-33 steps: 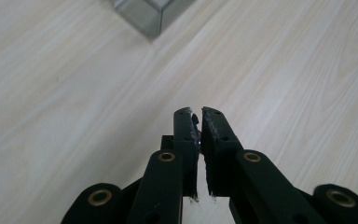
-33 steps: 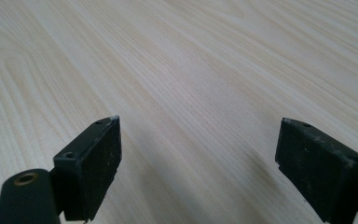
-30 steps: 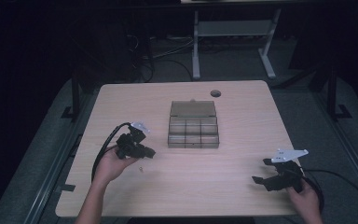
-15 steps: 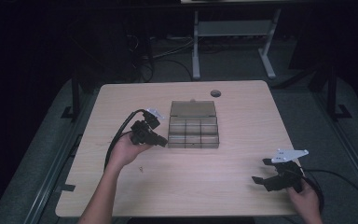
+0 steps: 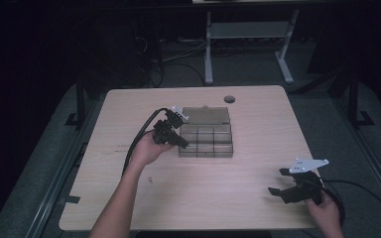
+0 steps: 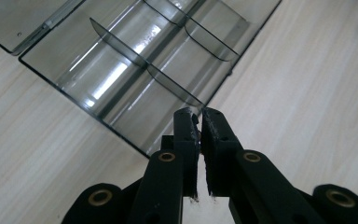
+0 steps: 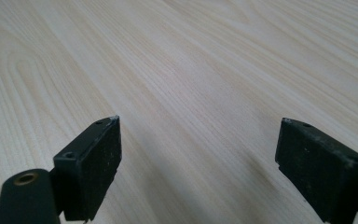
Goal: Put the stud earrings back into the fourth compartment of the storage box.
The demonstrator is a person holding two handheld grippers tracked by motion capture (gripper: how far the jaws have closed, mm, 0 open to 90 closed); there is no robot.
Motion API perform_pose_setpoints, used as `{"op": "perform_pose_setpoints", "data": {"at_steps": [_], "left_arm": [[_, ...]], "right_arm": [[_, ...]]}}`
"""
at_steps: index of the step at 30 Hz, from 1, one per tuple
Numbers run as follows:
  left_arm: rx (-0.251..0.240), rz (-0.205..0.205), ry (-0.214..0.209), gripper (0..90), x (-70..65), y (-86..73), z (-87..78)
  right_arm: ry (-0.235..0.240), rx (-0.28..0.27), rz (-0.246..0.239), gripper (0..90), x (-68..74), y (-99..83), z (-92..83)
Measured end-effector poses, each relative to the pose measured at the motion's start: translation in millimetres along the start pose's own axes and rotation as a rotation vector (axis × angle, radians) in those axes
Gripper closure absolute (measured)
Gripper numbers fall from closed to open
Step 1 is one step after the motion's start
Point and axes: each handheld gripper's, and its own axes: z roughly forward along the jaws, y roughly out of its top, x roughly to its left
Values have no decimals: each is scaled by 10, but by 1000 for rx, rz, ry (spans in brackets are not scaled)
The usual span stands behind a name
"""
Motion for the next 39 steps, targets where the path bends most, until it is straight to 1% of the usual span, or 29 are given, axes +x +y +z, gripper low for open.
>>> {"op": "perform_pose_setpoints", "data": {"at_steps": [1, 3, 6, 7, 8, 11, 13, 18, 19, 20, 21, 23, 24, 28, 30, 32, 35, 36, 39], "left_arm": [[7, 2, 3, 848, 11, 22, 23], [-1, -9, -3, 848, 36, 55, 84], [18, -22, 2, 848, 78, 82, 180], [18, -22, 2, 847, 78, 82, 180], [33, -31, 4, 847, 109, 90, 242], [51, -47, 8, 847, 164, 90, 312], [62, -49, 15, 846, 199, 91, 352], [76, -64, 13, 845, 248, 97, 450], [76, -64, 13, 846, 248, 97, 450], [97, -53, 9, 846, 260, 103, 483], [93, -65, 12, 846, 253, 105, 505], [99, -69, 13, 846, 260, 109, 533], [107, -62, 16, 845, 271, 113, 540], [109, -68, 22, 845, 290, 120, 578], [113, -69, 18, 845, 293, 126, 600], [123, -60, 21, 844, 294, 133, 630], [126, -66, 16, 843, 291, 140, 658], [132, -60, 15, 842, 293, 149, 678], [131, -61, 13, 842, 287, 157, 699]], "right_arm": [[1, 0, 0, 139, 0, 0, 0], [1, 1, 1, 140, 2, 0, -2], [2, 1, 4, 139, 4, 0, -7], [2, 1, 4, 139, 4, 0, -7], [3, 0, 5, 140, 3, 0, -8], [4, -1, 6, 139, 0, -1, -8], [5, -3, 1, 139, -4, -3, -7], [4, -2, 1, 139, -8, -4, -7], [4, -2, 1, 139, -8, -4, -7], [5, -5, 0, 140, -11, -7, -5], [5, -5, 0, 139, -11, -7, -5], [4, -3, -1, 139, -13, -7, -7], [4, -4, -1, 139, -14, -7, -7], [5, -4, 3, 139, -13, -6, -10], [5, -4, -1, 140, -15, -7, -10], [5, -4, -2, 140, -15, -7, -9], [5, -4, -2, 139, -15, -8, -9], [5, -4, -2, 139, -16, -8, -10], [4, -7, 0, 139, -17, -9, -13]]}}
